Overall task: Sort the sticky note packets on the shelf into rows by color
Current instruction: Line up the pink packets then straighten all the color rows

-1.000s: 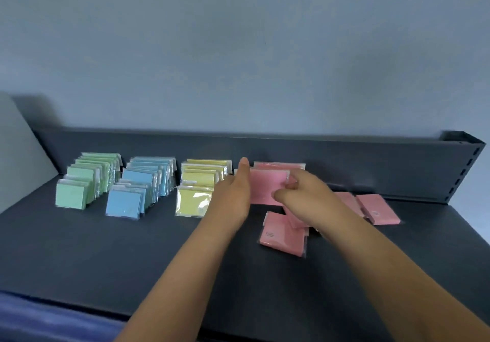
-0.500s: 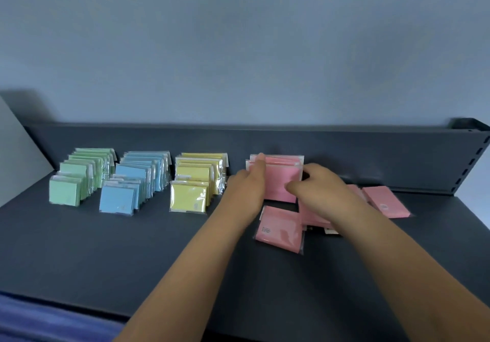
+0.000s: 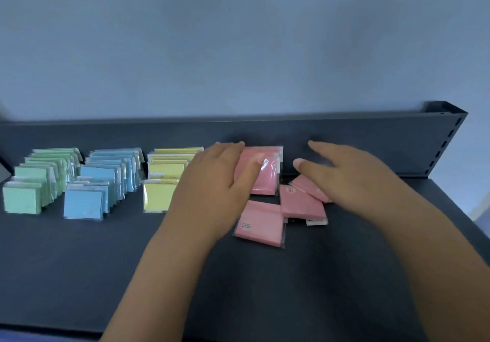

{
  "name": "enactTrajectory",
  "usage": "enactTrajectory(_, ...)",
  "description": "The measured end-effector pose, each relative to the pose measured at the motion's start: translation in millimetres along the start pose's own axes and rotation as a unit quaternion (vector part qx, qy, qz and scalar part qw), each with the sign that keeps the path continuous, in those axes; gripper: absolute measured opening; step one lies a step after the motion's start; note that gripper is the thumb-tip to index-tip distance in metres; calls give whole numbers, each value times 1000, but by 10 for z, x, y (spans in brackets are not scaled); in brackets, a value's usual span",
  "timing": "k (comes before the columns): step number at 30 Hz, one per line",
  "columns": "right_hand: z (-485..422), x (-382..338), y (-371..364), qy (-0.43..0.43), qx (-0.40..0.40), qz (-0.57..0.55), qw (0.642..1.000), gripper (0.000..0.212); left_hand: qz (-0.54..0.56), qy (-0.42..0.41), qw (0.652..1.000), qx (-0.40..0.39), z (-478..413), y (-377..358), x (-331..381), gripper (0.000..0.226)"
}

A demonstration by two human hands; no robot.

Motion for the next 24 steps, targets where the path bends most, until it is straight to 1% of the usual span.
enactTrajectory(1,46,27,45,14,11,17,1000,71,-57,-20,998,-11,18,-6,44,66)
enactTrajectory(3,140,89,98,46,29,40,998,75,-106,-30,994,-28,57,-38,107,68)
enactTrajectory(5,224,197,110,57,38,41,997,76,-103,-19,993,-46,109,-105,147,68)
enactTrajectory(9,398,413,132,39,64,33,997,73,-122,-34,990,-57,243,-230,161,74)
enactTrajectory(12,486,510,121,32,72,47,996,71,-101,-22,992,-75,315,-309,134,70)
enactTrajectory(16,615,543,45,22,92,48,994,68,-59,-39,993,-100,433,-376,150,67)
enactTrajectory(18,685,535,-4,21,96,43,994,67,-51,-35,994,-89,450,-337,77,68)
enactTrajectory(21,800,497,-16,-1,105,32,994,67,-30,-35,996,-77,479,-222,-117,60)
enactTrajectory(24,918,349,-69,-30,135,26,990,66,-16,-52,996,-73,527,-42,-354,64)
Point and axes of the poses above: each hand's wrist, its own z-axis away from the middle knuckle, its own y-axis out of the back of the hand, x = y × z, the point moved 6 cm from there along -z, towards the middle knuckle
